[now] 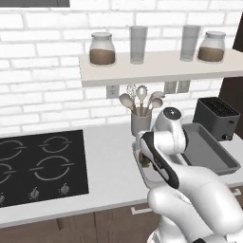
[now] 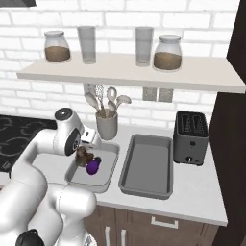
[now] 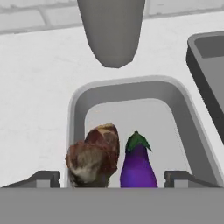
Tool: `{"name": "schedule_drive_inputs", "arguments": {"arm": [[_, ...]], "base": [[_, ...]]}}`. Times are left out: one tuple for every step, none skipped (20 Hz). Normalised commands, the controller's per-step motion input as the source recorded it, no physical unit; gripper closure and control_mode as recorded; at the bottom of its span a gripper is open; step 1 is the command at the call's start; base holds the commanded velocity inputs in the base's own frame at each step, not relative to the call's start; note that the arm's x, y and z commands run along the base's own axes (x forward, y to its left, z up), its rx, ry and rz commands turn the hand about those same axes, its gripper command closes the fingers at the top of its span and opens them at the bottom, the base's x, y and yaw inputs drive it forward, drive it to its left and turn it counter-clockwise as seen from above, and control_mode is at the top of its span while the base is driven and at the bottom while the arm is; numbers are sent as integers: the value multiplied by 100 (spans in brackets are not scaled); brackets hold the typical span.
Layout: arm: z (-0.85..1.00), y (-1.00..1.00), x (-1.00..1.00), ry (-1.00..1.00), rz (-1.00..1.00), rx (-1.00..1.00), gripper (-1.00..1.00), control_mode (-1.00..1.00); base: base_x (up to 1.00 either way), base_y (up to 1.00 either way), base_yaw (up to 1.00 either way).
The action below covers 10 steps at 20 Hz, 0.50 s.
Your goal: Place one eggplant and one steak in each tupperware on the nearby counter, to pack two identical lunches.
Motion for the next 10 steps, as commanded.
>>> {"name": "schedule_drive_inputs", "arguments": {"arm": [[0, 0, -23, 3, 0, 2, -100, -100], [0, 0, -45, 2, 0, 4, -100, -100], [20, 0, -91, 0, 0, 7, -100, -100], [34, 0, -100, 1, -4, 9, -100, -100], [48, 0, -100, 1, -6, 9, -100, -100], [54, 0, -100, 0, -8, 7, -100, -100], [59, 0, -100, 0, -7, 6, -100, -100], [61, -1, -100, 0, -7, 6, -100, -100], [61, -9, -100, 0, -9, 9, -100, -100], [58, -20, -100, -2, -8, 10, -100, -100]], "base": [[0, 0, 0], [0, 0, 0], [0, 0, 0], [0, 0, 0], [0, 0, 0], [0, 0, 0], [0, 0, 0], [0, 0, 0], [0, 0, 0], [0, 0, 0]]}}
